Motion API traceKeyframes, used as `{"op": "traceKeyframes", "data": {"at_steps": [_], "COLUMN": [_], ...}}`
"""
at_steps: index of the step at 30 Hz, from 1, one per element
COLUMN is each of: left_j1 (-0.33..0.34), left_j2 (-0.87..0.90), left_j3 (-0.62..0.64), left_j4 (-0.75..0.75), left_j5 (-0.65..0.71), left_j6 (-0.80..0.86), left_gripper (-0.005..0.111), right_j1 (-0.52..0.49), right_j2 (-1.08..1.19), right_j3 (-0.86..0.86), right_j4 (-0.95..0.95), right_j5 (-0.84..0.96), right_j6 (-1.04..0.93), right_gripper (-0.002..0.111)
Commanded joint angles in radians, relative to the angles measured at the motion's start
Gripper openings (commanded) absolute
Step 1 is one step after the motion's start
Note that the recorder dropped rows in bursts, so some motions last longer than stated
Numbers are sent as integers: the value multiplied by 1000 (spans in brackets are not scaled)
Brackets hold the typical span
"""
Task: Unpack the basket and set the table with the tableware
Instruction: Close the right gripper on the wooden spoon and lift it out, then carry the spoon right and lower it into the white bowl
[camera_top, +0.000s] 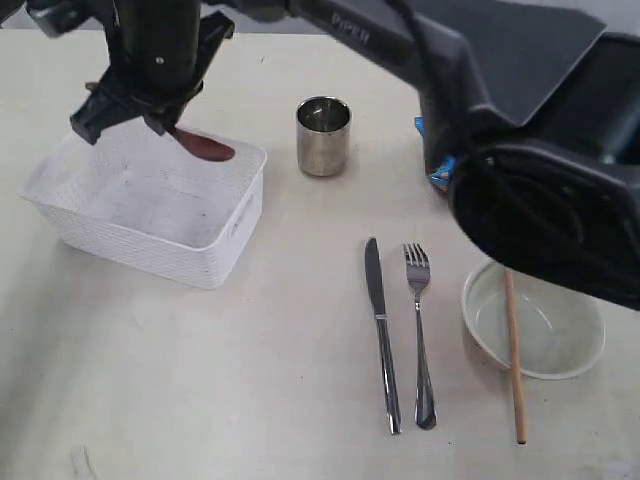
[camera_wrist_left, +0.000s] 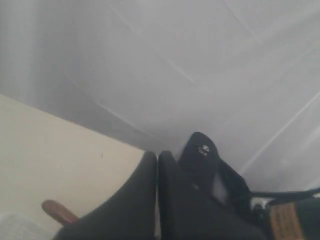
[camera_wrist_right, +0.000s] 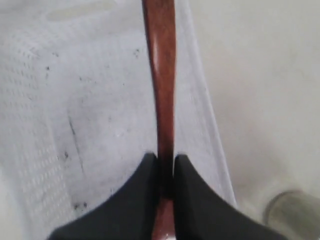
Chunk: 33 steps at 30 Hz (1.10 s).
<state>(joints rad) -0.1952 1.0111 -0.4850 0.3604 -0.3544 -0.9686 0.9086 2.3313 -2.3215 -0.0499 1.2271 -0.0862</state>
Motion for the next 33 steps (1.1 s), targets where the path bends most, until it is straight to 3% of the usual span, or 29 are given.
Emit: {"op": "traceKeyframes", "data": {"at_steps": [1, 6, 8, 12, 17, 20, 26, 33], "left_j1": [3, 3, 3, 3, 3, 3, 3, 3], "left_j2": [2, 0, 0, 0, 0, 0, 0, 0], "left_j3": [0, 0, 0, 0, 0, 0, 0, 0], "left_j4": [13, 13, 11, 9, 9, 9, 9, 9], "left_j5": [26, 40, 40, 41, 19, 19, 19, 17], "left_j6": [5, -8, -8, -8, -16, -29, -35, -42], "left_gripper": [0, 0, 0, 0, 0, 0, 0, 0], "right_j1": [-21, -74, -102, -155, -276, -315, -327, -327], "right_j2": [-99, -234, -297, -616, -976, -1212, -1390, -1415], "right_j3": [2, 196, 370, 825, 1240, 1494, 1754, 1989], "right_j4": [1, 1, -1, -82, -165, -328, -713, -888], "right_j5": [-6, -6, -38, -400, -495, -601, -666, -784], "right_j6": [-6, 9, 28, 179, 333, 565, 1227, 1569], "right_gripper": [0, 0, 0, 0, 0, 0, 0, 0]}}
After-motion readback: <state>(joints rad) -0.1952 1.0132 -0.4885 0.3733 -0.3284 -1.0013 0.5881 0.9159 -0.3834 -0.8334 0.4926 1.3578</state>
